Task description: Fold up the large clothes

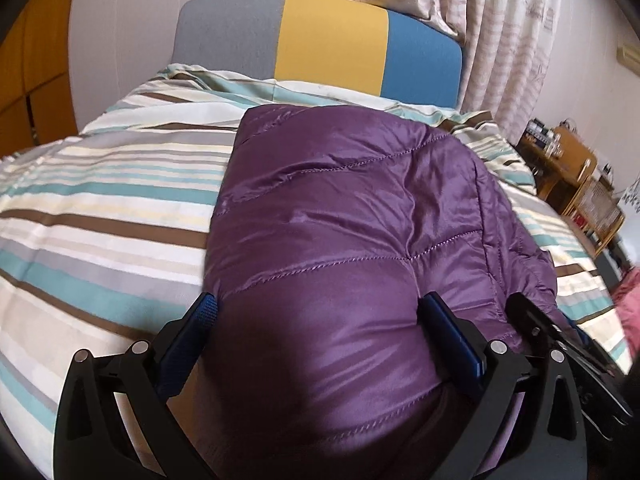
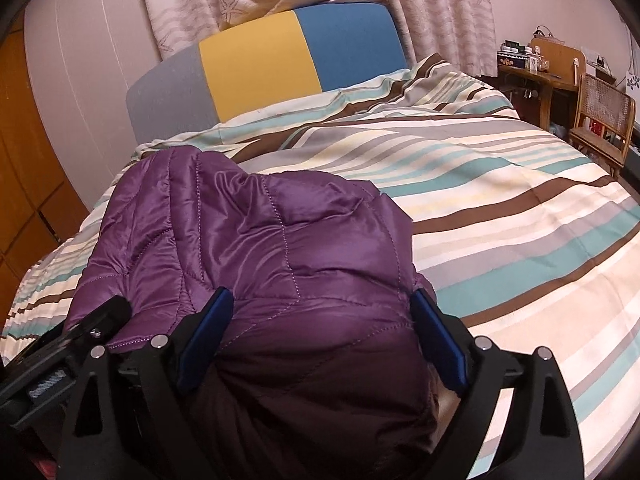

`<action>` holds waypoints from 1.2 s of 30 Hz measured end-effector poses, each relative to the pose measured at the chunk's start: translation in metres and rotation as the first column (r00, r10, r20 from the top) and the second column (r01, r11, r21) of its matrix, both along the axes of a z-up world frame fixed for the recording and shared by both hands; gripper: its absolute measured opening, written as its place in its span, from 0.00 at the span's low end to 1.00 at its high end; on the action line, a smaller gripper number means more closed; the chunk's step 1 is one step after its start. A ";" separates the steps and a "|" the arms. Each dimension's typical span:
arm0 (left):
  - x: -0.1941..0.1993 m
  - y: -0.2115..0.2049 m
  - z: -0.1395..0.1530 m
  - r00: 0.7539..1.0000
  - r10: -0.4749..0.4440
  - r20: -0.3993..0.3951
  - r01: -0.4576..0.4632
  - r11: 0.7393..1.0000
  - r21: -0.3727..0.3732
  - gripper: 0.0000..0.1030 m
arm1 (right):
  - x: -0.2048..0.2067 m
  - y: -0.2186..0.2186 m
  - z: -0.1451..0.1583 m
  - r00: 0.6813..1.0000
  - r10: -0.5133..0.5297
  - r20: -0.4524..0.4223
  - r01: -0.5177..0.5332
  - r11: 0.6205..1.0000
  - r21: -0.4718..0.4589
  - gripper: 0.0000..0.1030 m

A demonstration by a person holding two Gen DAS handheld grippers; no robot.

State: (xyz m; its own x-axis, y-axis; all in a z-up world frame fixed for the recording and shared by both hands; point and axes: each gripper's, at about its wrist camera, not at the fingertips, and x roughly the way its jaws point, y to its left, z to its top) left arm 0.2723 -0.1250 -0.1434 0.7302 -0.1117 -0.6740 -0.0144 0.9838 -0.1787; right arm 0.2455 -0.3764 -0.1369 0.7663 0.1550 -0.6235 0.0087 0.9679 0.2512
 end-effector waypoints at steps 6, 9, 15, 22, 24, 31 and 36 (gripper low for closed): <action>-0.015 0.017 0.007 0.998 -0.036 -0.042 0.033 0.997 -0.068 0.97 | -0.009 -0.006 0.003 1.000 -0.007 -0.014 0.008 0.999 0.031 0.94; -0.027 0.022 0.011 0.999 -0.038 -0.011 0.038 0.999 -0.031 0.97 | -0.020 -0.018 0.002 0.999 0.001 -0.036 0.002 0.996 0.093 0.96; -0.044 0.035 0.011 0.998 -0.065 -0.020 0.063 0.996 -0.065 0.97 | -0.039 -0.039 0.002 0.996 0.020 -0.089 -0.003 0.983 0.185 0.96; -0.041 0.050 0.012 0.991 -0.112 -0.079 0.099 0.984 -0.146 0.97 | -0.046 -0.053 0.006 0.985 0.064 -0.158 -0.019 0.963 0.269 0.96; -0.037 0.048 0.009 0.986 -0.134 -0.103 0.117 0.981 -0.157 0.97 | -0.042 -0.052 0.003 0.981 0.077 -0.178 -0.023 0.958 0.287 0.96; -0.036 0.045 -0.005 0.971 -0.184 -0.151 0.148 0.964 -0.222 0.97 | -0.036 -0.048 -0.008 0.975 0.107 -0.197 -0.035 0.940 0.338 0.86; -0.037 0.033 -0.001 0.962 -0.225 -0.154 0.201 0.967 -0.158 0.97 | -0.037 -0.042 -0.003 0.974 0.121 -0.189 -0.056 0.946 0.318 0.71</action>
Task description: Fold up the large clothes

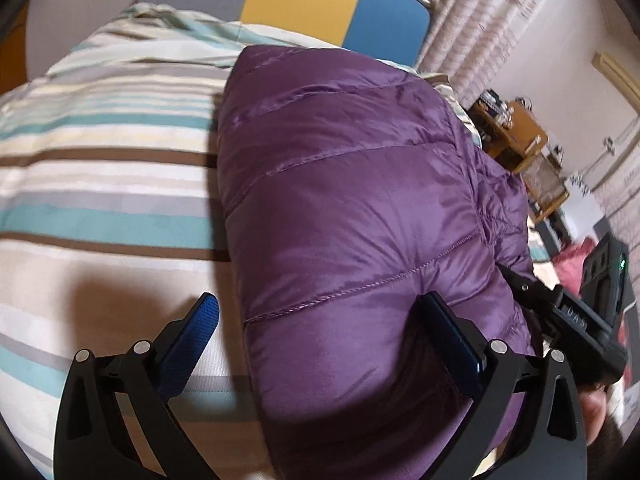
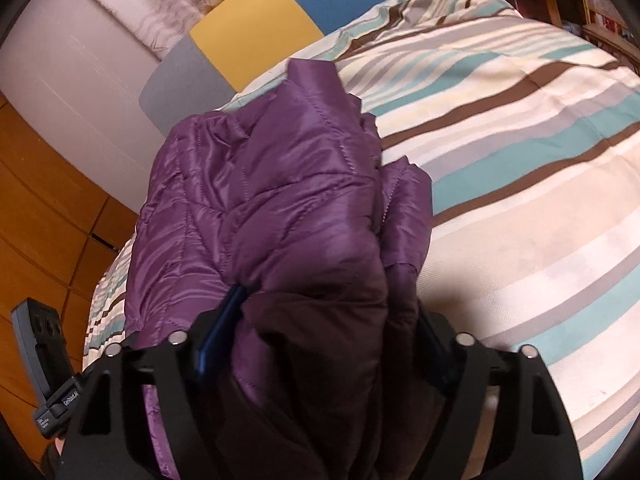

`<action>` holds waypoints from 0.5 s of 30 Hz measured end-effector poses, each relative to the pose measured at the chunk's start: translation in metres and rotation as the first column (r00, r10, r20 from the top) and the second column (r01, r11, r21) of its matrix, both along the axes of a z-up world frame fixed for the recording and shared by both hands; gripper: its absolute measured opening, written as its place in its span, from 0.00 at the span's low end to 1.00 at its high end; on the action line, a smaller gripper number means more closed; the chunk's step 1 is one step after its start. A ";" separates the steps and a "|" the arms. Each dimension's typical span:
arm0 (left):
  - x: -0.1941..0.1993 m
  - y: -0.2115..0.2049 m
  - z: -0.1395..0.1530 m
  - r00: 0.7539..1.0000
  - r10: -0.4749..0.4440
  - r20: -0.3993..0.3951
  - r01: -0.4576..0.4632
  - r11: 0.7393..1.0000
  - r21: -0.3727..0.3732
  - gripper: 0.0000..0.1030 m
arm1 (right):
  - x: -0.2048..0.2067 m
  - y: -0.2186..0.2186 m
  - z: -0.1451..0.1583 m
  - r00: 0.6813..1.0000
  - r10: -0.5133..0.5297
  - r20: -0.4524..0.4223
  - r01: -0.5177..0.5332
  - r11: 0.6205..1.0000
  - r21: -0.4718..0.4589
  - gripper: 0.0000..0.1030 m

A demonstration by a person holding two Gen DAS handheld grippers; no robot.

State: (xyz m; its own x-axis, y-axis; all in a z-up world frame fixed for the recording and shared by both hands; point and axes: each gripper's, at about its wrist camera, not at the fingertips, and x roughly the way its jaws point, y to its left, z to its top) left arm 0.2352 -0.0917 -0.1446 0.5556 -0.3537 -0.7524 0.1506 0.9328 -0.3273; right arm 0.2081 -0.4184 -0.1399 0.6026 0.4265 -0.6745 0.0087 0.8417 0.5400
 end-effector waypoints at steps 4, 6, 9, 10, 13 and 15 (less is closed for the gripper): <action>-0.009 -0.019 0.010 0.996 -0.061 0.063 0.055 0.994 0.097 0.81 | -0.005 0.006 0.006 1.000 0.002 0.029 -0.001 0.999 -0.039 0.63; -0.010 -0.021 0.011 0.996 -0.059 0.069 0.052 0.994 0.097 0.77 | -0.007 0.009 0.008 0.999 0.002 0.044 0.000 0.999 -0.047 0.60; -0.012 -0.020 0.013 0.995 -0.055 0.088 0.048 0.995 0.086 0.68 | -0.011 0.010 0.012 0.997 0.012 0.075 -0.009 0.999 -0.041 0.57; -0.013 -0.020 0.014 0.993 -0.058 0.099 0.049 0.995 0.092 0.64 | -0.013 0.011 0.014 0.996 0.015 0.086 -0.012 0.999 -0.040 0.55; -0.019 -0.024 0.023 0.987 -0.066 0.148 0.048 0.992 0.120 0.52 | -0.016 0.016 0.020 0.993 0.026 0.111 -0.021 0.999 -0.044 0.53; -0.022 -0.024 0.029 0.982 -0.072 0.175 0.049 0.990 0.133 0.47 | -0.019 0.020 0.025 0.991 0.032 0.131 -0.027 0.999 -0.038 0.53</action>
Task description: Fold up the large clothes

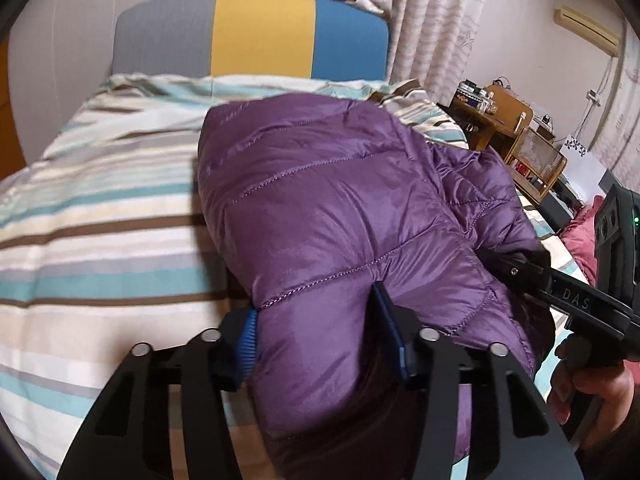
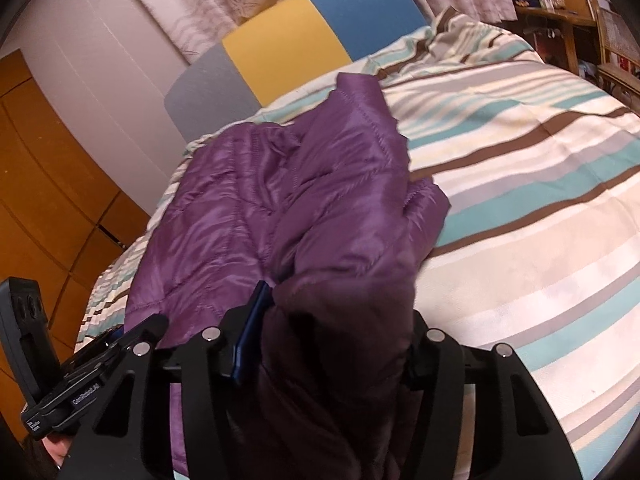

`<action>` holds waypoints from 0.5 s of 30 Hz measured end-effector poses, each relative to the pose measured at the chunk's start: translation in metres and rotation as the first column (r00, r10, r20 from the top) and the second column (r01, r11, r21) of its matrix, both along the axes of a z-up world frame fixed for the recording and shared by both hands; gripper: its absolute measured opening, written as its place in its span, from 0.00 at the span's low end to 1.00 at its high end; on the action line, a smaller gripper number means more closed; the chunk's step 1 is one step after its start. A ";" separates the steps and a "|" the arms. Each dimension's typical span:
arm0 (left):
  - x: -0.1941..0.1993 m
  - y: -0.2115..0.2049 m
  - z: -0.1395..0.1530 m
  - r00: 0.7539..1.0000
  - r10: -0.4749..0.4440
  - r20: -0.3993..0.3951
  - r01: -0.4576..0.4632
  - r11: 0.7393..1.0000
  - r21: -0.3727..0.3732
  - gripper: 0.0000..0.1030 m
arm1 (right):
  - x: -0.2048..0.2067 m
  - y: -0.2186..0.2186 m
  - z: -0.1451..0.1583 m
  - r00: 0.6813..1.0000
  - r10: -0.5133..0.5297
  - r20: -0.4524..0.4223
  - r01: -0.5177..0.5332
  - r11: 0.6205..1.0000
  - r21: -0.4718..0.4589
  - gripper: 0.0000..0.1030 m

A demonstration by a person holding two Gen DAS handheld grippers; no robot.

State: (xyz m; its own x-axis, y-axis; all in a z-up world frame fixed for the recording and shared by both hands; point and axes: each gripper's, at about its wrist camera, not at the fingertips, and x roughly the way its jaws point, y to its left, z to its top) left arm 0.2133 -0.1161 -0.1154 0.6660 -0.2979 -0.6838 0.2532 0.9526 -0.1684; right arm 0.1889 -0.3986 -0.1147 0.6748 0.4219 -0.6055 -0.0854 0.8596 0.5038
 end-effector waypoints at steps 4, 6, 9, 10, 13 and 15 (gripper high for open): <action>-0.008 -0.001 0.011 0.998 -0.011 0.064 0.009 0.999 0.039 0.42 | -0.005 0.011 0.008 0.999 0.013 0.031 -0.014 1.000 0.016 0.52; -0.014 0.003 0.017 0.995 -0.009 0.104 0.003 0.998 0.058 0.41 | -0.008 0.017 0.011 0.999 0.022 0.044 -0.024 0.999 0.039 0.52; -0.023 0.013 0.026 0.988 0.009 0.152 -0.020 0.998 0.067 0.40 | -0.013 0.027 0.015 0.997 0.038 0.066 -0.043 0.997 0.070 0.52; -0.028 0.017 0.029 0.986 0.016 0.167 -0.028 0.997 0.069 0.40 | -0.014 0.032 0.017 0.996 0.044 0.076 -0.050 0.996 0.075 0.52; -0.037 0.032 0.035 0.977 0.043 0.208 -0.060 0.995 0.074 0.40 | -0.015 0.052 0.024 0.992 0.073 0.105 -0.080 0.995 0.068 0.52; -0.042 0.048 0.038 0.971 0.075 0.227 -0.094 0.993 0.072 0.40 | -0.013 0.070 0.028 0.988 0.102 0.117 -0.109 0.993 0.053 0.52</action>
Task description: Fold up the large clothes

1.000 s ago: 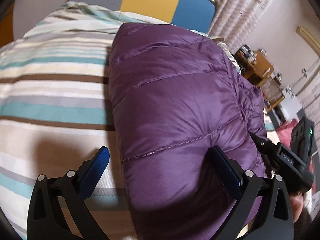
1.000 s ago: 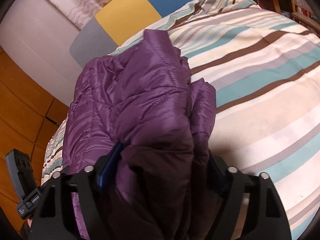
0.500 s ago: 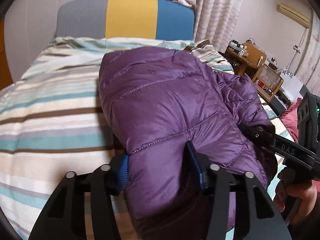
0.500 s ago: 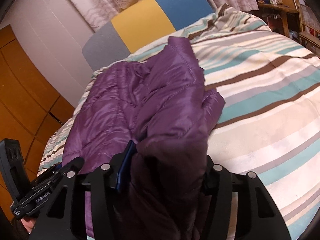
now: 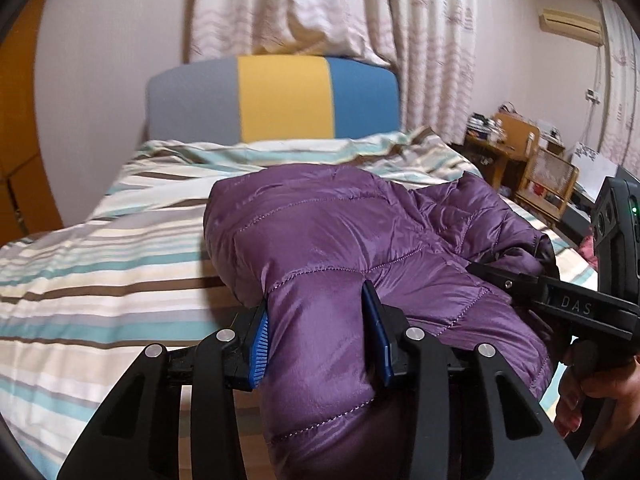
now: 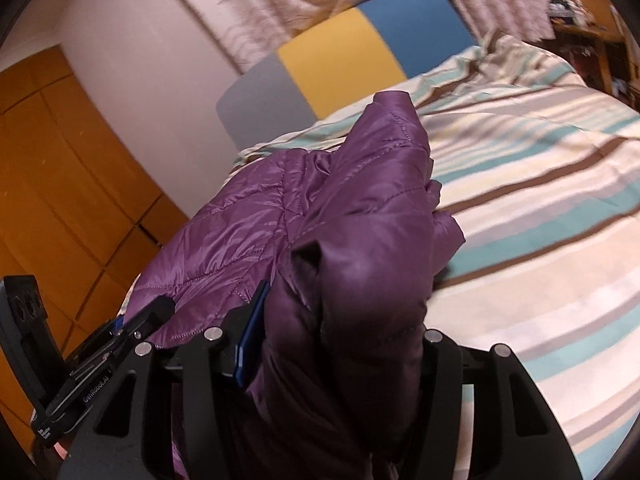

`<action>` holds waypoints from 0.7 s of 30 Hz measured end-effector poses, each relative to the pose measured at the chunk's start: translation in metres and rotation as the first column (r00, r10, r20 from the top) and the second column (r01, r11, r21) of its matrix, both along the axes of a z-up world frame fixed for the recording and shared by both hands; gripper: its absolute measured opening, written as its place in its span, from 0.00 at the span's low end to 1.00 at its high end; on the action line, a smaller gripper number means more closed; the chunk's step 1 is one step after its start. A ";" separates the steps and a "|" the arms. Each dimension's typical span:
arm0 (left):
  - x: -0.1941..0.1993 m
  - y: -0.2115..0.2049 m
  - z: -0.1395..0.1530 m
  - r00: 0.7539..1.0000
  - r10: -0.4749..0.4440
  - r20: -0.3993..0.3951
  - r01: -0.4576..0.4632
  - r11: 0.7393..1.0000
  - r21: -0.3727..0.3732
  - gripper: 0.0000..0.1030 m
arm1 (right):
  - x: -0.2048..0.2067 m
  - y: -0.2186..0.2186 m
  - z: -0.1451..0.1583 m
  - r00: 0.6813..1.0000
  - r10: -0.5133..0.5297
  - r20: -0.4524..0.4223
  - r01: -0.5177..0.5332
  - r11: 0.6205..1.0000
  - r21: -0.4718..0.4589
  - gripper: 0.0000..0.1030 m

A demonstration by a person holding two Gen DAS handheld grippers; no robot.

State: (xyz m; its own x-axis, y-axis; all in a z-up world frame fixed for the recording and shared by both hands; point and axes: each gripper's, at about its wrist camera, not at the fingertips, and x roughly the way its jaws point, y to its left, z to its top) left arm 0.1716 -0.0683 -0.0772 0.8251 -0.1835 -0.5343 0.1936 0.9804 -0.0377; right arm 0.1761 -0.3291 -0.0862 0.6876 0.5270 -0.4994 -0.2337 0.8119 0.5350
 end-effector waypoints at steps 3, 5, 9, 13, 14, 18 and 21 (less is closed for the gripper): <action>-0.003 0.026 0.002 0.998 0.061 0.005 -0.060 0.998 -0.019 0.40 | 0.007 0.030 0.004 0.999 0.053 0.012 -0.053 0.999 -0.014 0.52; -0.006 0.046 0.002 0.994 0.109 0.001 -0.108 0.994 -0.029 0.40 | 0.016 0.055 0.008 0.995 0.094 0.018 -0.094 0.995 -0.027 0.52; -0.007 0.087 0.001 0.978 0.207 -0.011 -0.207 0.977 -0.040 0.40 | 0.033 0.106 0.011 0.984 0.172 0.042 -0.169 0.983 -0.064 0.51; -0.005 0.125 -0.003 0.960 0.279 -0.023 -0.279 0.960 -0.034 0.40 | 0.051 0.158 0.006 0.968 0.245 0.046 -0.240 0.966 -0.093 0.51; -0.004 0.133 -0.006 0.955 0.293 -0.032 -0.294 0.955 -0.031 0.40 | 0.053 0.166 0.004 0.966 0.256 0.046 -0.250 0.963 -0.104 0.51; 0.001 0.154 -0.030 0.938 0.331 -0.105 -0.330 0.943 0.029 0.44 | 0.065 0.205 -0.019 0.956 0.293 0.016 -0.284 0.937 -0.205 0.55; -0.003 0.157 -0.041 0.936 0.333 -0.111 -0.331 0.943 0.036 0.49 | 0.063 0.215 -0.033 0.961 0.277 0.014 -0.263 0.926 -0.270 0.67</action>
